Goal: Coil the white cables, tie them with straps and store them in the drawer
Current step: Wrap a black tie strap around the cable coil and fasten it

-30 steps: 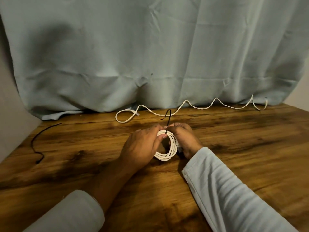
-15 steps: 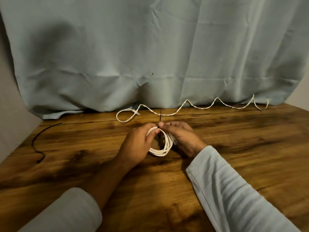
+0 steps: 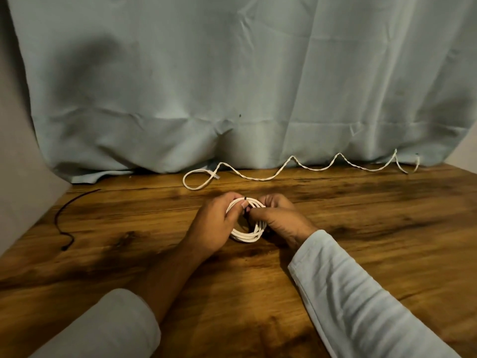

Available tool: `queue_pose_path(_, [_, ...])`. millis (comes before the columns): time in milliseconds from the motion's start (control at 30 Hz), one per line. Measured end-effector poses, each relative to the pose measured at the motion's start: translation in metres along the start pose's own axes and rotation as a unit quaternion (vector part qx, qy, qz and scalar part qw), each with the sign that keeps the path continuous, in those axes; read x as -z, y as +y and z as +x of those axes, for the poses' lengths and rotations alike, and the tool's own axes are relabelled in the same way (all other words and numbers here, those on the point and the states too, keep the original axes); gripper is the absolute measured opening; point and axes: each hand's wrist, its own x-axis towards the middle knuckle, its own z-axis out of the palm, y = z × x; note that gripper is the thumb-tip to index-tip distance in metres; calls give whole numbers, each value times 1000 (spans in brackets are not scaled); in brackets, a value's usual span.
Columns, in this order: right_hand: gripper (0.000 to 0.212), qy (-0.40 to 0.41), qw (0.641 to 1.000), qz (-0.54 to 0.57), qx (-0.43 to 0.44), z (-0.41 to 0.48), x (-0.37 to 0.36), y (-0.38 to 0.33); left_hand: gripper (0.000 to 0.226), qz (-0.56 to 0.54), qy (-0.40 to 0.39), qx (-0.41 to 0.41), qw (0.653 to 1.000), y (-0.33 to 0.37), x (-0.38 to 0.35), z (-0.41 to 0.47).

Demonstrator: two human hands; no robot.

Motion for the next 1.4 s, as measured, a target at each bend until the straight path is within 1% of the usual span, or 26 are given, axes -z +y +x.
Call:
queue_pose_path(167, [18,11,999,-19,44,-2,-6,2,20,-2,-3,4,1000,3,1,0])
queue_pose_path(267, [16,11,998,-17,55,0,-8,5,21,-2,-4,8,1000,4,1,0])
queue_pose_path(367, [15,40,996,-46,71,2,-7,8,25,9,0,25,1000,2,1,2])
queue_pose_path(400, [11,53,993,-64,86,2,-6,9,26,14,0,28,1000,2,1,2])
queue_pose_path(467, [8,84,982,-111,131,2,-8,9,27,21,-1,33,999,2,1,2])
queue_pose_path(567, [28,118,956,-159,215,1,-11,5,29,15,-5,38,999,2,1,2])
queue_pose_path(600, [30,124,942,-185,250,1,-11,4,29,11,-6,40,999,2,1,3])
queue_pose_path(667, [25,132,916,-232,299,-1,-11,2,32,8,-5,45,999,3,0,3])
queue_pose_path(800, [16,149,897,-249,332,0,-11,0,37,-3,5,55,998,4,0,3])
queue_pose_path(900, [13,147,901,-245,325,1,-10,0,38,-1,4,55,998,4,0,3])
queue_pose_path(1000, [21,138,922,-209,294,-2,-10,-3,26,44,-15,37,998,3,-2,2])
queue_pose_path(1067, [25,138,932,-184,279,-4,-9,-5,22,80,-24,13,996,1,-4,1])
queue_pose_path(1200, [14,141,944,-150,256,-3,-9,-5,29,135,-31,-24,990,-5,-2,1])
queue_pose_path(1267, [15,148,949,-135,245,-3,-9,-5,30,150,-22,-41,988,-3,-1,1])
queue_pose_path(1400, [15,148,957,-115,224,-5,-10,-7,23,195,-7,-51,980,1,-1,1])
